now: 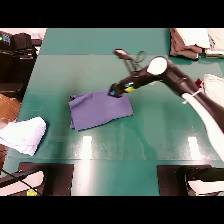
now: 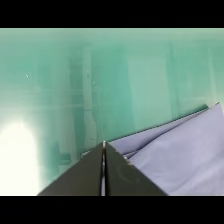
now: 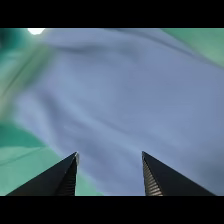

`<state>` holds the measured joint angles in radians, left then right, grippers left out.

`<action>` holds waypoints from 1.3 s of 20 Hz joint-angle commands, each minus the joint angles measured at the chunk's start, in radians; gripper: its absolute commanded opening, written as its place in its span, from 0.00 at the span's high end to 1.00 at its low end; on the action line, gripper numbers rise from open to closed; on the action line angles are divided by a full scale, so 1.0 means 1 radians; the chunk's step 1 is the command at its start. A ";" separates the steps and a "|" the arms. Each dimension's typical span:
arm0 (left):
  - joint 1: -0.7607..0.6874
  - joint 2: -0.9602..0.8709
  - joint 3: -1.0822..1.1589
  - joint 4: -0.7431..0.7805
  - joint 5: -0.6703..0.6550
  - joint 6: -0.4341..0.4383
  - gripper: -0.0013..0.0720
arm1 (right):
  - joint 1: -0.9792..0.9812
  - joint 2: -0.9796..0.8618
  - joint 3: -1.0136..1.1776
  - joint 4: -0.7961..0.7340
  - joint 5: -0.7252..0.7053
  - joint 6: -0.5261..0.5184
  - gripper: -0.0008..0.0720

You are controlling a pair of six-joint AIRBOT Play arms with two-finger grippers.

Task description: Fold the shirts.

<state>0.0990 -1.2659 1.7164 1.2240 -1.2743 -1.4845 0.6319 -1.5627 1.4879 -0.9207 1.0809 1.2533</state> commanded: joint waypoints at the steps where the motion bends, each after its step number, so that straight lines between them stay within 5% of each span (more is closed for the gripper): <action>1: -0.003 -0.001 0.000 -0.016 -0.013 0.000 0.94 | -0.197 0.043 -0.167 -0.012 0.026 0.048 0.35; 3: -0.018 -0.003 0.000 -0.028 -0.013 0.001 0.94 | -0.293 0.021 -0.237 0.065 0.036 0.047 0.08; 11: -0.145 -0.006 0.000 -0.026 0.028 0.027 0.94 | -0.301 -0.169 -0.258 0.341 0.051 -0.032 0.17; 16: -0.160 -0.006 0.000 -0.030 0.032 0.048 0.94 | -0.181 -0.293 -0.101 0.351 0.057 -0.031 0.18; 17: -0.160 -0.006 0.000 -0.031 0.029 0.048 0.94 | -0.157 -0.320 -0.064 0.351 0.057 -0.031 0.21; 21: -0.160 -0.006 0.000 -0.031 0.006 0.049 0.94 | -0.090 -0.388 0.058 0.350 0.069 -0.031 0.88; 26: -0.192 -0.006 -0.001 -0.050 0.007 0.051 0.94 | -0.175 -0.312 0.144 0.340 0.050 -0.020 0.96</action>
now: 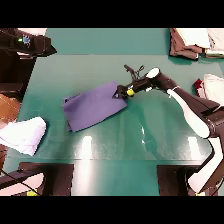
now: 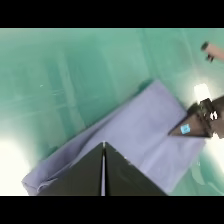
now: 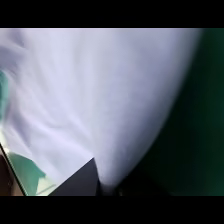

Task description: Fold the shirts.

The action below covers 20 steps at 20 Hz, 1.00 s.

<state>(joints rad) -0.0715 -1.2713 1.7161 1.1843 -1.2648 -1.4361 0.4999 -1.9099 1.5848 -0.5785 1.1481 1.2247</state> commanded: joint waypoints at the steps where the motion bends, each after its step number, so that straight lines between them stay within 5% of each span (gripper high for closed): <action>1: -0.043 0.000 0.000 -0.011 0.000 0.004 0.94 | -0.094 0.073 0.048 -0.002 -0.027 0.011 0.96; 8: -0.201 0.000 0.000 -0.011 0.109 0.005 0.94 | -0.554 0.326 0.048 -0.389 -0.014 0.189 0.97; 15: -0.249 0.000 0.000 -0.016 0.163 0.003 0.94 | -0.978 0.399 0.048 -0.376 -0.126 0.189 0.97; 20: -0.249 0.000 0.000 -0.016 0.172 0.000 0.94 | -1.053 0.399 0.049 -0.354 -0.257 0.188 0.97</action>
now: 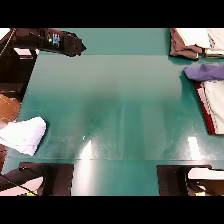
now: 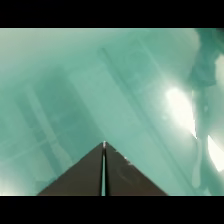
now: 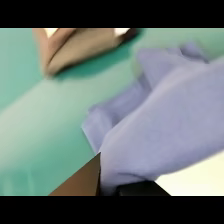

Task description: Fold the shirts.

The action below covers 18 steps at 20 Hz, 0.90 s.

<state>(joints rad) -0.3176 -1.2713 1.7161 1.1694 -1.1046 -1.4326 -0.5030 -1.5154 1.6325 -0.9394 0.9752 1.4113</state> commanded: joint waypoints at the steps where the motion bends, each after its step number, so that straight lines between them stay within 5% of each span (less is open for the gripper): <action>1: -0.003 0.000 0.000 -0.001 0.014 -0.003 0.94 | -0.045 0.005 0.001 0.006 -0.109 0.001 0.97; 8: -0.003 0.000 0.000 -0.002 0.007 -0.003 0.94 | -0.004 0.005 0.243 0.000 -0.087 -0.016 0.97; 18: -0.003 0.000 0.000 0.000 -0.058 0.001 0.94 | -0.040 0.007 0.386 -0.277 0.391 -0.014 0.97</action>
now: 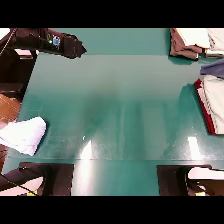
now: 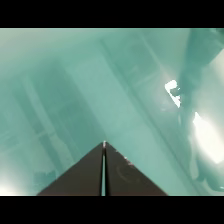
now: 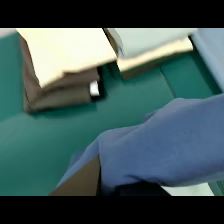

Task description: Fold the shirts.

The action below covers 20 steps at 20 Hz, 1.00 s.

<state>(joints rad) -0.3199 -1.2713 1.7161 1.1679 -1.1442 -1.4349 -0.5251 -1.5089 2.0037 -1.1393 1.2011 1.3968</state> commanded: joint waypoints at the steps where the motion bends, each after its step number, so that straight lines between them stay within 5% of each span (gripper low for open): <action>1: 0.000 0.000 0.000 0.001 -0.019 0.003 0.94 | -0.035 0.002 0.015 -0.078 0.209 0.001 0.97; 4: 0.000 0.000 0.000 0.001 -0.020 0.003 0.94 | -0.085 0.037 -0.037 -0.148 0.302 0.002 0.97; 11: 0.000 0.000 0.000 0.002 -0.026 0.004 0.94 | -0.245 0.257 -0.507 -0.250 0.274 0.001 0.94; 12: 0.000 0.000 0.000 0.002 -0.026 0.004 0.94 | -0.269 0.280 -0.560 -0.248 0.266 0.001 0.64; 13: 0.000 0.000 0.000 0.002 -0.026 0.003 0.94 | -0.287 0.295 -0.597 -0.244 0.259 0.002 0.24; 14: 0.000 0.000 0.000 0.001 -0.026 0.003 0.94 | -0.303 0.311 -0.626 -0.231 0.251 0.002 0.06; 20: 0.000 0.000 0.000 0.000 -0.024 0.003 0.94 | -0.191 0.432 -0.644 0.067 0.152 0.001 0.06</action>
<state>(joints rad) -0.3199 -1.2713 1.7161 1.1687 -1.1702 -1.4319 -0.7765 -1.1320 1.3800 -1.2201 1.4021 1.3991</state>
